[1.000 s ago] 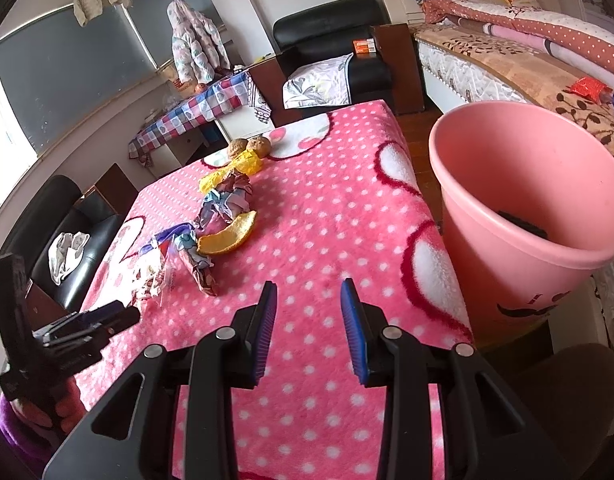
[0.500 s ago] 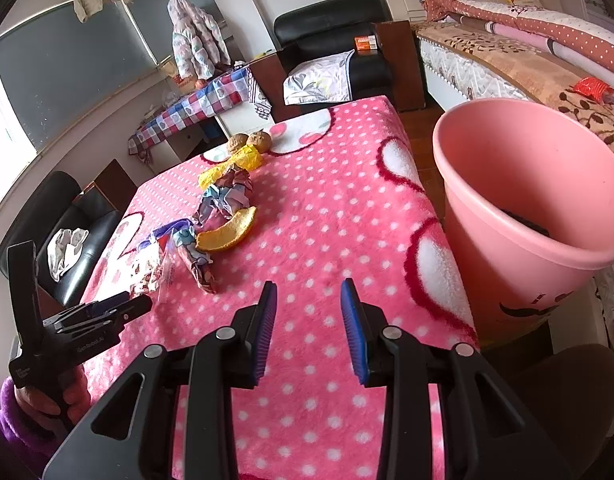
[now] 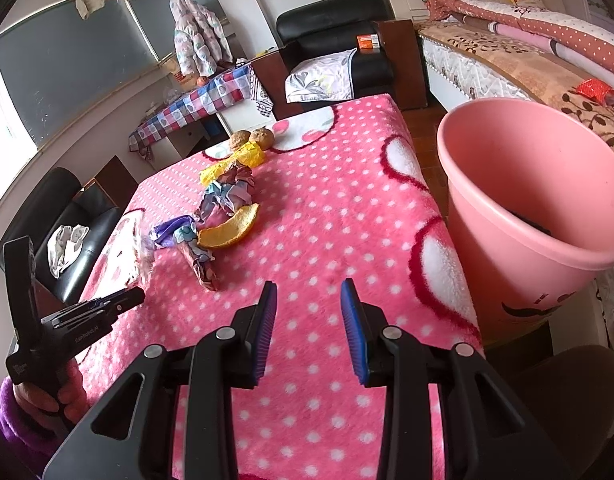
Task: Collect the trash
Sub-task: 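Grasp the red-and-white snack bag with the left gripper, then grasp the blue-patterned wrapper with the right gripper while the left holds the snack bag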
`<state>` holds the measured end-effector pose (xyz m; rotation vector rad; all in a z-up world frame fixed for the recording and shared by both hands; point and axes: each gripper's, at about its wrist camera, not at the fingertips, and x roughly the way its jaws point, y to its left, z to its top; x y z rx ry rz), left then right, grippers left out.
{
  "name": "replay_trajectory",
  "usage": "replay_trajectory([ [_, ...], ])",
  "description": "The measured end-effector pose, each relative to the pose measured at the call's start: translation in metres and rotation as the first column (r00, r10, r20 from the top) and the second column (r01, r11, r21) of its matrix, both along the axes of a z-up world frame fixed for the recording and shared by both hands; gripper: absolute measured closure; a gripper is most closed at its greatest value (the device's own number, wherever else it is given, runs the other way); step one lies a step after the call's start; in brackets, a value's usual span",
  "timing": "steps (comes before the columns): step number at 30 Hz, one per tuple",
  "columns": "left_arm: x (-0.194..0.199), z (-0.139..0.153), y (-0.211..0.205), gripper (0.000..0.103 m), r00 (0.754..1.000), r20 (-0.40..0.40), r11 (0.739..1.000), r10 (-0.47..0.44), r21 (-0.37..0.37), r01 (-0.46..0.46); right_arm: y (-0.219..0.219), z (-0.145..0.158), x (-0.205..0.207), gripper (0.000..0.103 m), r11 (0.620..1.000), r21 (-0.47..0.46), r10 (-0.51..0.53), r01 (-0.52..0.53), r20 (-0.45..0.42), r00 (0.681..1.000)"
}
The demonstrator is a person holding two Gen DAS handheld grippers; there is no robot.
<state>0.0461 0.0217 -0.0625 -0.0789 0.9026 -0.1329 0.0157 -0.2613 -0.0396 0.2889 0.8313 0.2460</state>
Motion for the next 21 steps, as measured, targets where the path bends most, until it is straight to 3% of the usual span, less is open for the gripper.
replay_trajectory([
  [5, -0.005, 0.009, 0.005, 0.090, 1.000, 0.022, 1.000, 0.010, -0.016, -0.010, 0.009, 0.004, 0.003, 0.069, 0.999, 0.020, 0.046, -0.046, 0.001, 0.999],
  [12, -0.007, 0.019, 0.018, 0.090, 0.999, 0.035, 0.998, 0.035, -0.046, -0.033, 0.040, 0.005, 0.022, 0.069, 0.978, 0.098, 0.185, -0.182, -0.031, 0.982],
  [21, -0.005, 0.015, 0.029, 0.090, 0.999, 0.019, 0.995, 0.051, -0.083, -0.049, 0.081, -0.002, 0.049, 0.069, 0.962, 0.033, 0.271, -0.270, -0.063, 0.960],
])
